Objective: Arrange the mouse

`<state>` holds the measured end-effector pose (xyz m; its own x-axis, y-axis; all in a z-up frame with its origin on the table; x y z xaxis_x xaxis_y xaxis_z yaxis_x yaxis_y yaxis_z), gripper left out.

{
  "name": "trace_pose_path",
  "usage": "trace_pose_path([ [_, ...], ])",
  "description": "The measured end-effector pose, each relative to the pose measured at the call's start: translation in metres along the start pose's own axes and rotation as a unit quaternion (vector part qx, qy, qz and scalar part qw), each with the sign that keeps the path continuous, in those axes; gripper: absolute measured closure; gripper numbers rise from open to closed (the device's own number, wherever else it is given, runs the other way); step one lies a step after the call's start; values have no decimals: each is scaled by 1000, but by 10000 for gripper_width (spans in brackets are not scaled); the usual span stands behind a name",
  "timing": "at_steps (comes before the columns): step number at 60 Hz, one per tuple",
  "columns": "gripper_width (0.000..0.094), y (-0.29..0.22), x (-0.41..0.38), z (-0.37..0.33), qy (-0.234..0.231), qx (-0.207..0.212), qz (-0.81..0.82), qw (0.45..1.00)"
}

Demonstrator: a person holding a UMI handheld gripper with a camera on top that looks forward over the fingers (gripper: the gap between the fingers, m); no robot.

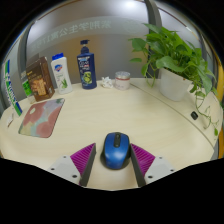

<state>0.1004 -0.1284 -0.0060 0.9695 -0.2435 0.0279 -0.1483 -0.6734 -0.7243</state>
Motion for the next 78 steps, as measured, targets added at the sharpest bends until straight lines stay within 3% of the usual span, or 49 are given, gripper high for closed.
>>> trace_pose_path([
  [4, 408, -3, 3, 4, 12, 3, -7, 1000],
  [13, 496, -8, 1, 7, 14, 8, -26, 1000],
  [24, 548, -27, 7, -6, 62, 12, -31, 998],
  [30, 549, -84, 6, -40, 89, 57, -13, 994],
  [35, 546, -153, -15, -74, 93, 125, 2, 988],
  [42, 547, -231, -86, -119, 56, 196, -1, 979],
  [46, 549, -250, -141, -121, 16, 204, -13, 979],
  [53, 550, -221, -239, -72, -50, 167, -42, 984],
  [60, 550, -148, -300, -1, -97, 76, -43, 991],
  [70, 542, -92, -324, 48, -104, 15, -71, 992],
  [78, 421, -73, -325, 62, -97, -6, -84, 992],
])
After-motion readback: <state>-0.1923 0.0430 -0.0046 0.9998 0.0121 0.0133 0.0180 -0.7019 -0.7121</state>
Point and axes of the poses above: the point between the fingertips, and its own axes, seen from behind it with the camera up: x to the right, y down, z forward, the way the camera looks, the point moved 1 cm from there along -z, backward, against the way the camera looks, and after that the axes turned 3 degrees about y, right-handed, at the moved point
